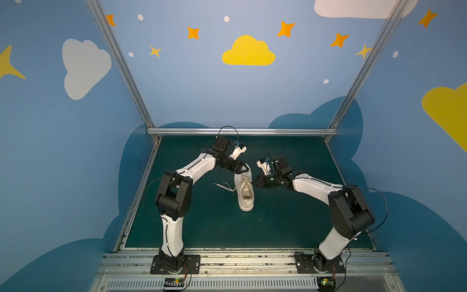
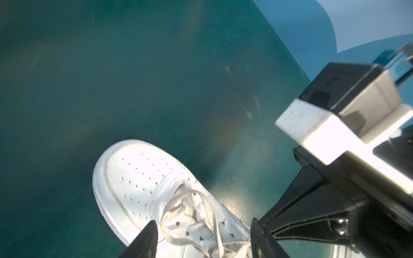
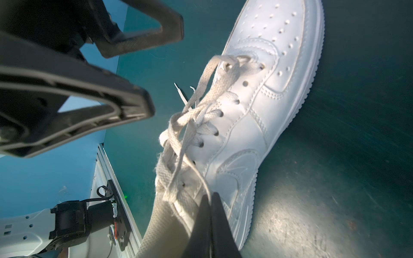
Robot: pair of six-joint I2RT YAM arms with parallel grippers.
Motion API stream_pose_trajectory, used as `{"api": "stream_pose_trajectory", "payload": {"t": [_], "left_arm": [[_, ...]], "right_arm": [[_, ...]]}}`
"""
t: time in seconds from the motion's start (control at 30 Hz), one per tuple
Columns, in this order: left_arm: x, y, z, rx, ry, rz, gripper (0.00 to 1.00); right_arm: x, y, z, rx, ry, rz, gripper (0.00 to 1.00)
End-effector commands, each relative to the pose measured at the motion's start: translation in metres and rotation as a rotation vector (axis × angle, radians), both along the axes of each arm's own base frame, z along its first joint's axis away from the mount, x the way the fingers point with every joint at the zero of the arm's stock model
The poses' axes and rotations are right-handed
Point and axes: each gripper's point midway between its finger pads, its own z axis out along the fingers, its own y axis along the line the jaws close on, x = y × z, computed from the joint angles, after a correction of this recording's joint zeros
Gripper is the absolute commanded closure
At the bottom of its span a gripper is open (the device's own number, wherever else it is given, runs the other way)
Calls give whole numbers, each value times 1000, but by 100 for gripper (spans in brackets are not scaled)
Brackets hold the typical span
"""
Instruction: Tie the shoes
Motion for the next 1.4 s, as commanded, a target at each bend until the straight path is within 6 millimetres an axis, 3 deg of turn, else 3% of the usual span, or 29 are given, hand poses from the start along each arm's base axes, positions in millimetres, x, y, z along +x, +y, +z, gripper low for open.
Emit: {"api": "stream_pose_trajectory", "payload": {"t": [0.0,0.83,1.13,1.37], "left_arm": [[-9,2,-8,-5,83,26,33],[-17,-5,-35,-20,328,149,28],[-12,-18,-30,-39,315,150,33],[-9,-21,-30,-60,320,163,43]], "right_arm": [[-6,0,-6,-10,18,18,100],[-9,0,-9,-13,23,23,100],[-9,1,-9,-12,24,26,100],[-10,1,-9,-13,27,27,100]]}}
